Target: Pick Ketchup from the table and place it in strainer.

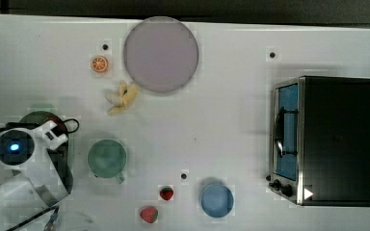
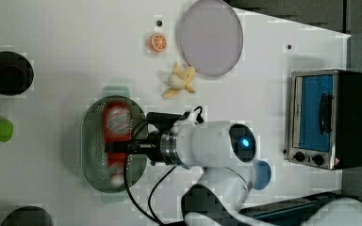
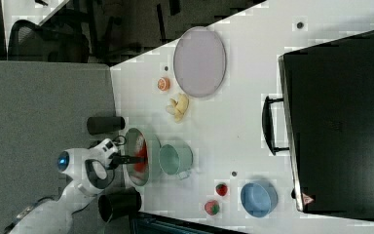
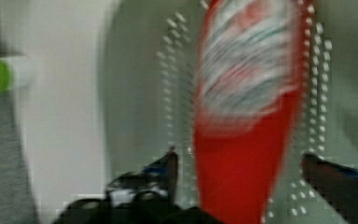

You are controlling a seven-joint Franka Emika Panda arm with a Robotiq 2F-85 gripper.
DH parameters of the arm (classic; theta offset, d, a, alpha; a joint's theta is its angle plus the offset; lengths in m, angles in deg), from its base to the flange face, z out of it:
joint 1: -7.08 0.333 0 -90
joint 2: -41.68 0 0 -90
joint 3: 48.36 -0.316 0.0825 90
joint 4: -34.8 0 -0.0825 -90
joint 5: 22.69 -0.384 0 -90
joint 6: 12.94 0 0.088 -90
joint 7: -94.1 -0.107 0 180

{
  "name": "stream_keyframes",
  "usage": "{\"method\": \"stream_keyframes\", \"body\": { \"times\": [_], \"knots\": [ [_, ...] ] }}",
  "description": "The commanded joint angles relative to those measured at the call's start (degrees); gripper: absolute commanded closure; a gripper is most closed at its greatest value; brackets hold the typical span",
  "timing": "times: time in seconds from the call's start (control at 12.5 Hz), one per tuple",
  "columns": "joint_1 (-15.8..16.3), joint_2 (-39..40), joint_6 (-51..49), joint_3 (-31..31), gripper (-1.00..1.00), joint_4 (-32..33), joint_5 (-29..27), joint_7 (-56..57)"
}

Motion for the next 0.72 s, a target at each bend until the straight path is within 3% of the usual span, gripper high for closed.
{"method": "stream_keyframes", "body": {
  "times": [0.08,0.32,0.72],
  "knots": [
    [-0.7,-3.01,2.17,-0.89,-1.0,-3.3,0.2,-5.31],
    [-1.11,-10.89,-5.09,-1.02,-1.0,-4.81,0.19,-13.36],
    [-5.38,-27.1,-35.82,2.35,-1.0,-10.04,0.11,-14.03]
  ]
}}
